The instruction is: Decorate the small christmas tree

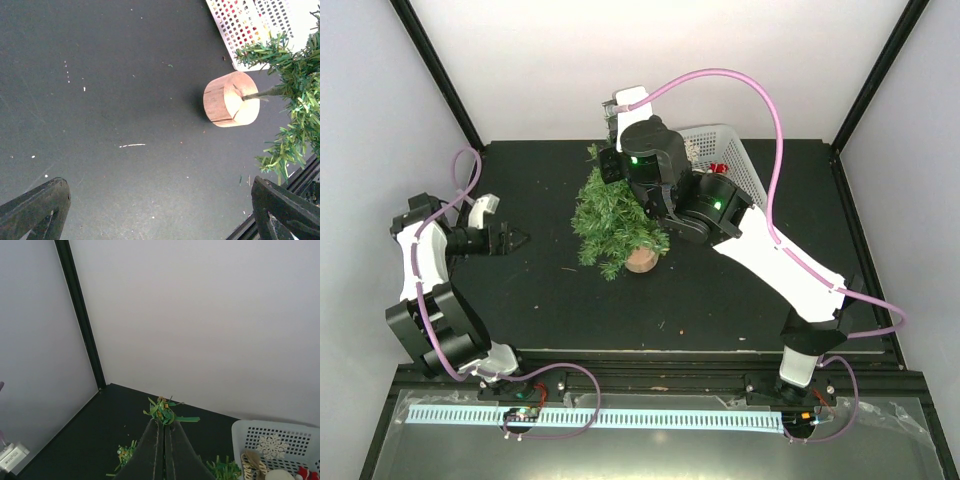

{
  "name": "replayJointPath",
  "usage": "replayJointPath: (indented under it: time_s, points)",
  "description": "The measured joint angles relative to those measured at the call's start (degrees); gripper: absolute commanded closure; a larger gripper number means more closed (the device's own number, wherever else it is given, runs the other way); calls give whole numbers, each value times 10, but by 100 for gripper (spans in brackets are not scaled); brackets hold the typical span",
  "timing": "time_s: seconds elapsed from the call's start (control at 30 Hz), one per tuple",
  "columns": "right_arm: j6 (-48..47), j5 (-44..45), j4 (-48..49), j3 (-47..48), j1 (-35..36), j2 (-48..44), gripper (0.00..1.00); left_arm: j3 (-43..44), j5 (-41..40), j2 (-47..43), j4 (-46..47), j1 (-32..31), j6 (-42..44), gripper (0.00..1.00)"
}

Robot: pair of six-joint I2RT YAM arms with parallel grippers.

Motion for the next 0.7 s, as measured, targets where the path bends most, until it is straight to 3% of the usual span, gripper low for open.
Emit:
replayJointPath:
  time_s: [0.23,0.7]
  points:
    - [9,0,2,-6,0,-1,99,-14,0,0,0,0,7,1]
    - [49,-20,13,-106,0,-59,99,-19,0,0,0,3,12,1]
